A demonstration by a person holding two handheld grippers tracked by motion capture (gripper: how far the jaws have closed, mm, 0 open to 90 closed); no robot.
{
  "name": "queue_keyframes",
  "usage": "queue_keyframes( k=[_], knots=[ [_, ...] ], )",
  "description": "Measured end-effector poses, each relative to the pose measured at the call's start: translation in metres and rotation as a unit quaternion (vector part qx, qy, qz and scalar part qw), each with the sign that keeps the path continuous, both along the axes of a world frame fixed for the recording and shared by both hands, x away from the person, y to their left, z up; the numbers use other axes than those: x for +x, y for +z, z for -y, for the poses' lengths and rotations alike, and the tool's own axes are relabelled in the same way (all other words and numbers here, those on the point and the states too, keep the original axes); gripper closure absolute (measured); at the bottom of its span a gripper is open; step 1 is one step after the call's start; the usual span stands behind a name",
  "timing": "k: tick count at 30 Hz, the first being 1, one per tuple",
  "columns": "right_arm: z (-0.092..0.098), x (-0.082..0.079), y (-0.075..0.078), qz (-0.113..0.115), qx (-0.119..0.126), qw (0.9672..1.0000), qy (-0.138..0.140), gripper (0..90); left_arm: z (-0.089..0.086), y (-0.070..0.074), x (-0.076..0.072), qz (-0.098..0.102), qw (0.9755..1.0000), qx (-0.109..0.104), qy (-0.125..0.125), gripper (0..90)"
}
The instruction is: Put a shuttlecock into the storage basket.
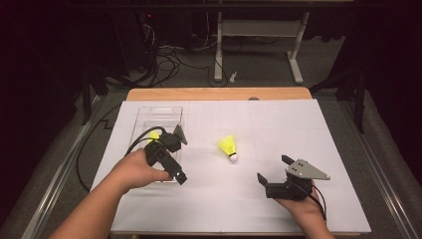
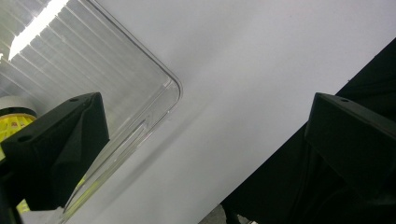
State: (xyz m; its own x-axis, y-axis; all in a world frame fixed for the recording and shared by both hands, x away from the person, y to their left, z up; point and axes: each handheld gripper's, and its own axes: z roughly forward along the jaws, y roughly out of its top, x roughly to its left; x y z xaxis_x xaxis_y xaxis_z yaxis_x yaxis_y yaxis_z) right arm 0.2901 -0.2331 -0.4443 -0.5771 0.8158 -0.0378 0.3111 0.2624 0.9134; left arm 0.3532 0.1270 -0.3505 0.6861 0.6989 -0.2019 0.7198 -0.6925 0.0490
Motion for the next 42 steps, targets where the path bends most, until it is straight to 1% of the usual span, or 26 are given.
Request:
queue_keyframes(
  k=[5, 12, 16, 22, 25, 28, 30, 31, 35, 38, 42],
  knots=[
    [-0.012, 0.009, 0.0, -0.002, 0.0, 1.0, 0.002, 0.3, 0.0, -0.001, -0.001, -0.001, 1.0, 0.0, 0.0, 0.7],
    [-0.033, 0.021, 0.002, 0.003, -0.003, 1.0, 0.008, 0.3, -0.002, -0.003, -0.003, -0.002, 1.0, -0.004, -0.002, 0.7],
    [-0.043, 0.028, 0.001, 0.003, -0.006, 0.9999, 0.01, 0.5, -0.003, -0.001, -0.004, 0.0, 1.0, -0.007, -0.001, 0.7],
    [-0.056, 0.04, -0.003, -0.009, -0.013, 0.9998, 0.013, 3.1, -0.006, 0.0, -0.005, 0.0, 1.0, -0.007, -0.002, 0.7],
    [-0.063, 0.047, -0.005, -0.017, -0.017, 0.9996, 0.013, 5.9, -0.007, -0.001, -0.005, 0.0, 1.0, -0.008, 0.0, 0.7],
    [-0.07, 0.053, -0.007, -0.022, -0.021, 0.9995, 0.013, 10.9, -0.008, -0.001, -0.005, -0.002, 1.0, -0.008, -0.001, 0.7],
    [-0.074, 0.057, -0.008, -0.029, -0.023, 0.9992, 0.014, 15.5, -0.009, -0.001, -0.005, -0.001, 1.0, -0.007, 0.001, 0.7],
    [-0.075, 0.058, -0.008, -0.031, -0.023, 0.9991, 0.015, 16.2, -0.01, -0.001, -0.005, -0.002, 1.0, -0.007, 0.001, 0.8],
    [-0.082, 0.065, -0.011, -0.047, -0.033, 0.9982, 0.015, 22.0, -0.012, -0.001, -0.006, -0.003, 1.0, -0.008, 0.002, 0.8],
    [-0.086, 0.068, -0.014, -0.063, -0.03, 0.9975, 0.012, 27.1, -0.014, 0.0, -0.006, -0.002, 1.0, -0.007, 0.003, 0.8],
    [-0.089, 0.072, -0.018, -0.079, -0.032, 0.9963, 0.007, 33.9, -0.016, 0.0, -0.007, -0.002, 1.0, -0.008, 0.005, 0.9]
  ],
)
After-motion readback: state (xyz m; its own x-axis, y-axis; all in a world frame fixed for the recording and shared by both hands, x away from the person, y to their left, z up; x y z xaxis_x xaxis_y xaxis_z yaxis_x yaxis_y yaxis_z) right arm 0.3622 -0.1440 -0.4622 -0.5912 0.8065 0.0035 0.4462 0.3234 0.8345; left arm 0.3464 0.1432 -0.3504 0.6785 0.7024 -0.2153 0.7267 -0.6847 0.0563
